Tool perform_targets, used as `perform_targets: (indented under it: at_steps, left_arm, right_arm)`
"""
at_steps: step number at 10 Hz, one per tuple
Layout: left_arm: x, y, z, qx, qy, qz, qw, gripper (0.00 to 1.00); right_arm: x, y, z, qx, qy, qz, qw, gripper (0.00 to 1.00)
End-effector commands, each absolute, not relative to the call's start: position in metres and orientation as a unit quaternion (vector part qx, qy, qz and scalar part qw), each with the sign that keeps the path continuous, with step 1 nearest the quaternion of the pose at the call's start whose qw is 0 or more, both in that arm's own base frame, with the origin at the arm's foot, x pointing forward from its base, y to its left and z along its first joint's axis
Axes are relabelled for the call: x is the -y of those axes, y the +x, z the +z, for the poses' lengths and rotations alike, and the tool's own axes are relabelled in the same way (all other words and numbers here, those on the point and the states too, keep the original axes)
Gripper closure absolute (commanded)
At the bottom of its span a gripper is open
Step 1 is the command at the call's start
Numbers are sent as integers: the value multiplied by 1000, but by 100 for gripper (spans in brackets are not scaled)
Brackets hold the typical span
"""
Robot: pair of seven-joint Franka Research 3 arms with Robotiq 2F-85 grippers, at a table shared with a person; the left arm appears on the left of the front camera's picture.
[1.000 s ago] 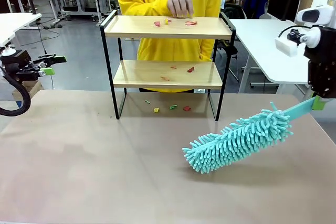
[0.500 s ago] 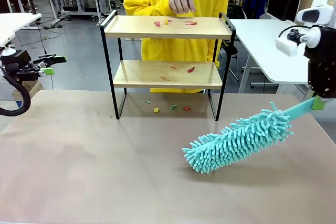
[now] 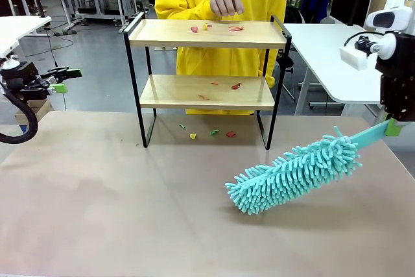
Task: Clean the shelf.
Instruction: Clean the specific section of the Shelf indicated by the human with the Duster.
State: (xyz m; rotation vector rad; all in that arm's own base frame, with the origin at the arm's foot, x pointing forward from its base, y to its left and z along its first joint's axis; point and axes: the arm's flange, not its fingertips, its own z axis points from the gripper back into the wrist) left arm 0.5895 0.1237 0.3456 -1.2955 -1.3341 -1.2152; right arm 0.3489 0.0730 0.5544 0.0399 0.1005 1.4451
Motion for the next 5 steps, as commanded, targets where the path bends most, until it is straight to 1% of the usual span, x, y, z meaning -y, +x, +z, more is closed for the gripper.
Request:
perform_targets:
  at_steps: [1,5]
  left_arm:
    - [-124,589,349,539,-519,-493,444,0]
    - [-124,589,349,539,-519,-493,444,0]
  right_arm:
    - [-71,348,557,-45,13,662,748,87]
    - [-71,348,557,-45,13,662,748,87]
